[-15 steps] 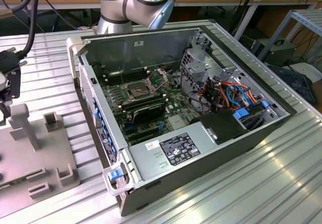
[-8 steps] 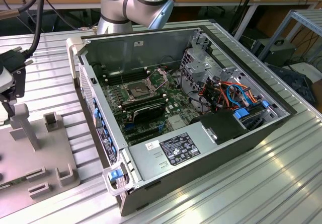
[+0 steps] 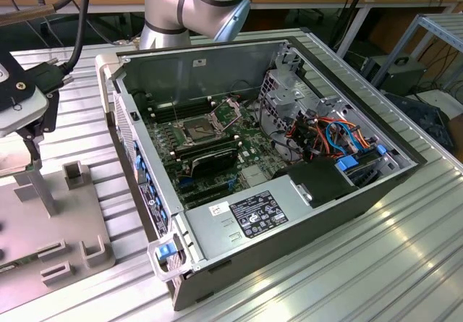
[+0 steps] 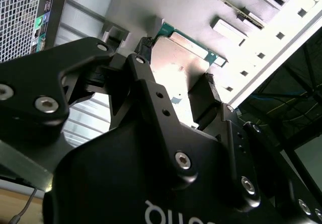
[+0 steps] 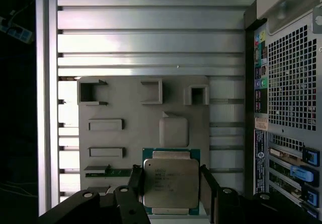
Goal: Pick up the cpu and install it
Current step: 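Pick up the cpu and move it towards the insertion slot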
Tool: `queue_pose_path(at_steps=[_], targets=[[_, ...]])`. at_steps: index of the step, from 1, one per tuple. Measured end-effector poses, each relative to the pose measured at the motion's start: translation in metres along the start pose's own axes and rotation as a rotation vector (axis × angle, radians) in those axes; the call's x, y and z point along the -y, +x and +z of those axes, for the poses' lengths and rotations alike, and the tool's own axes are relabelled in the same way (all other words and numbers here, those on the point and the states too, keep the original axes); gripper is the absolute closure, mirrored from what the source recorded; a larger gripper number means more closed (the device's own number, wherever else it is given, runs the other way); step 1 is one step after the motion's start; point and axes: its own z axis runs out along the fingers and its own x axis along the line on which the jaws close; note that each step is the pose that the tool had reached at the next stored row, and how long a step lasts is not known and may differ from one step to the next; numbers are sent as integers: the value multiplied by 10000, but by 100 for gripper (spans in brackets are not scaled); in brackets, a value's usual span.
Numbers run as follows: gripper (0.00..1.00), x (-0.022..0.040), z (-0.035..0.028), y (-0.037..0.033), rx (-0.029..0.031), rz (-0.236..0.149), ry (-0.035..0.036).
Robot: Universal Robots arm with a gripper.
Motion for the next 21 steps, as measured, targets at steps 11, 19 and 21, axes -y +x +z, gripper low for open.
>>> queue_pose_path(at_steps=[11, 19, 21], targets=[[45, -1, -1, -92, 0, 0, 0], [45, -2, -1, -218, 0, 1, 0], [45, -2, -2, -248, -1, 0, 0]])
